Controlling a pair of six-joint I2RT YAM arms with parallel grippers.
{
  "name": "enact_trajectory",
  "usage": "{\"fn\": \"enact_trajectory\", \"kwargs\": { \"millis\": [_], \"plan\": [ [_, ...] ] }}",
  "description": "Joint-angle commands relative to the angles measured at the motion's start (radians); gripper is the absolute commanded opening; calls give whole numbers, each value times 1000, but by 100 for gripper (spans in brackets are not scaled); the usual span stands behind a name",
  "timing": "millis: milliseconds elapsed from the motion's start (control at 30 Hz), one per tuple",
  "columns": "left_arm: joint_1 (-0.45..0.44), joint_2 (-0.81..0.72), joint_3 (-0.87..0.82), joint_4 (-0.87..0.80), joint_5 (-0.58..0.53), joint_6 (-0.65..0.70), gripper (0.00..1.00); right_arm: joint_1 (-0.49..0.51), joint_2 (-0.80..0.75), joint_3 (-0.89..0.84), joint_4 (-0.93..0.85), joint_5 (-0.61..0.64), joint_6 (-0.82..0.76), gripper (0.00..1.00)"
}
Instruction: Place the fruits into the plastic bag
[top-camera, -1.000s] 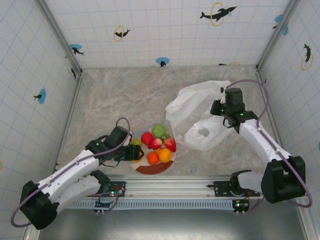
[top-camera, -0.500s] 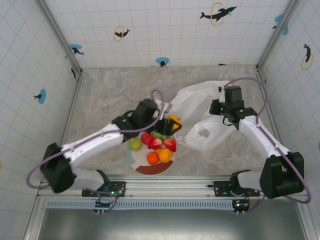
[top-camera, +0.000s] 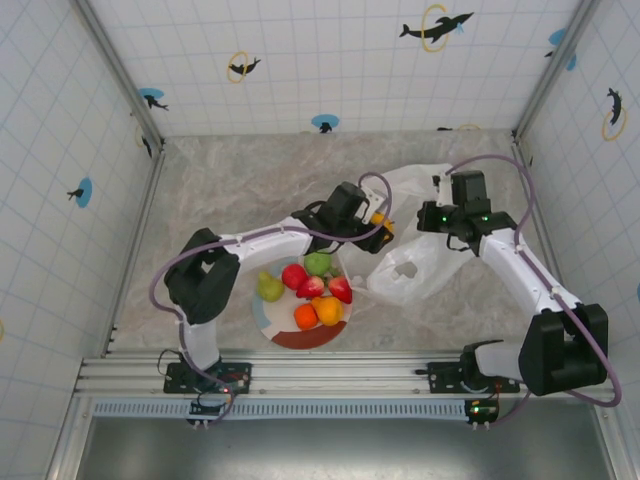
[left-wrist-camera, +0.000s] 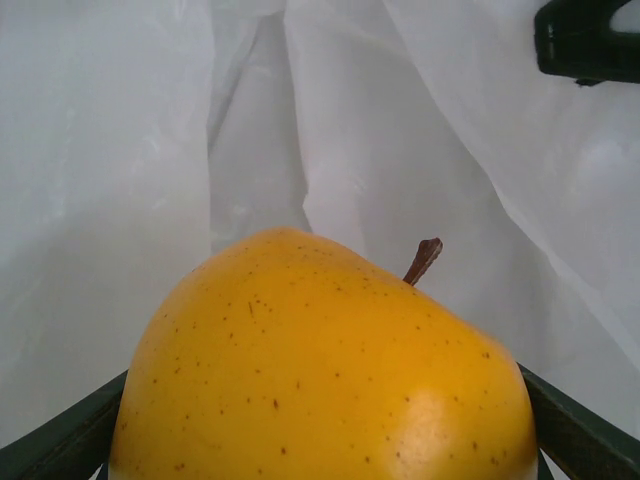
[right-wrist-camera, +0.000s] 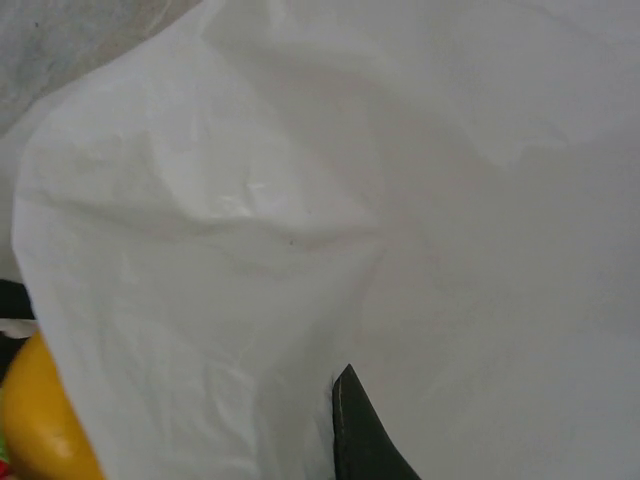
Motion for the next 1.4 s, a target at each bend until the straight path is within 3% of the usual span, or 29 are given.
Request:
{"fn": "enact_trajectory", "kwargs": {
  "millis": [0, 267, 633, 833, 1033, 1367],
  "plan": [
    [-10, 49, 31, 117, 3, 61, 63, -15, -9, 13, 82, -104, 96, 1],
    [-10, 175, 67, 270, -21, 65, 66, -26, -30, -52, 200, -188, 219, 1],
    [-8, 301, 128, 398, -15, -41, 77, -39, -21, -102, 228, -180, 217, 1],
    [-5, 254, 80, 415, -11, -44, 91, -58, -30, -97, 177, -137, 149, 1],
    [10, 172, -15, 479, 28, -101, 98, -62, -28, -115, 187, -142, 129, 1],
    [24, 13, -106, 404, 87, -153, 93, -62, -21, -109, 135, -32, 62, 1]
  ]
}}
